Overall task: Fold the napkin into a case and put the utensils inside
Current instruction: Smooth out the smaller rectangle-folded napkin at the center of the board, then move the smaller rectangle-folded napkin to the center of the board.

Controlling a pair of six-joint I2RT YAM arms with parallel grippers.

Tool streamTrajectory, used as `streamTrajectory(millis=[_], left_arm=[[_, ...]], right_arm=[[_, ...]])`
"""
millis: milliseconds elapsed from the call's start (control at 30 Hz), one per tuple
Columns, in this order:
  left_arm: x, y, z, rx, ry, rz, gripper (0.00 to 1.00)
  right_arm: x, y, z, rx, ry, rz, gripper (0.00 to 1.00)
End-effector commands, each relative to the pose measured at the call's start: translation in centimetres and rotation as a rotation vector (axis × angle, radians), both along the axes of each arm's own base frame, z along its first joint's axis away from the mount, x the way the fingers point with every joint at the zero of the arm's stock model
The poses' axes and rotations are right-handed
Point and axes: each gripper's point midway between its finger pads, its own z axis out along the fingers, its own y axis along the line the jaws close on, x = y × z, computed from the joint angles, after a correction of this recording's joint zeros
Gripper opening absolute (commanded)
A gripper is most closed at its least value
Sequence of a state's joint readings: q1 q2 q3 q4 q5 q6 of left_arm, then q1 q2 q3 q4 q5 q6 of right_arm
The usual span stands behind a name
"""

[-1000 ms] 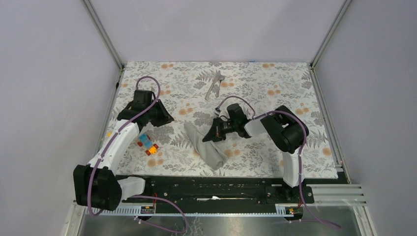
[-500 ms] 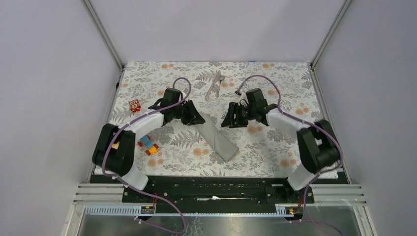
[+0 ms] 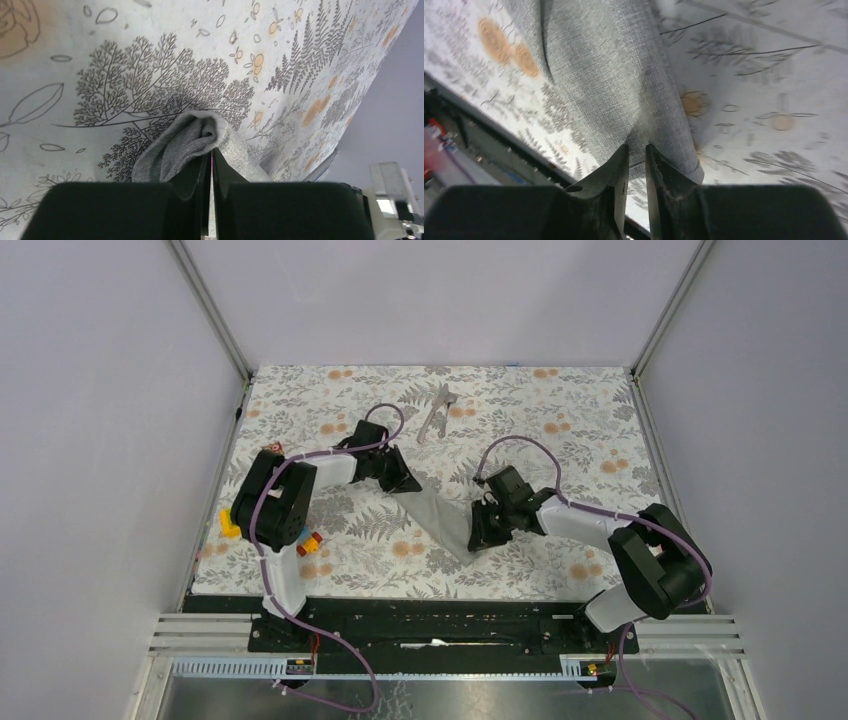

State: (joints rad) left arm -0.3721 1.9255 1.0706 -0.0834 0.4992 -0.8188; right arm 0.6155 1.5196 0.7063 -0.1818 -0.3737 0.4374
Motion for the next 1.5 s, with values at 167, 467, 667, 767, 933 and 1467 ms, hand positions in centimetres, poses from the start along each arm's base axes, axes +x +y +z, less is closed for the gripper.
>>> streamTrajectory(millis=[167,467,667,767,933,1467], left_arm=[[0.9,0.2,6.3,0.03,-0.175,-0.04,0.23],[0.7,1.7,1.2,0.158,-0.086,-0.024,0.31],[-2.0,1.1,-1.7,0.199,-0.027,-0.058,0.31],[-4.0,-0.1,-0.9,0.172,-0.026,-0.077,0.32],[-9.6,-3.5,0.0,0.016,0.073,-0.137,0.36],[-15.1,-9.2,10.8,-0.048,-0.203,-0.423,0.65]], right_arm=[[2.7,-1.1,4.7,-0.16,-0.204,-0.002,0.37],[0.3,4.1,3.1,0.12,-0.029,0.018,0.45],[2.3,-3.1,-0.6,-0.054,-0.023,-0.208,0.43],[4.0,-8.7,-1.0,-0.221,-0.052,-0.358,0.48],[7.9,-15.8,1.5,-0.399,-0.087,-0.511,0.68],[3.1,-14.4,6.1,-0.125,-0.027,-0.593,0.8]])
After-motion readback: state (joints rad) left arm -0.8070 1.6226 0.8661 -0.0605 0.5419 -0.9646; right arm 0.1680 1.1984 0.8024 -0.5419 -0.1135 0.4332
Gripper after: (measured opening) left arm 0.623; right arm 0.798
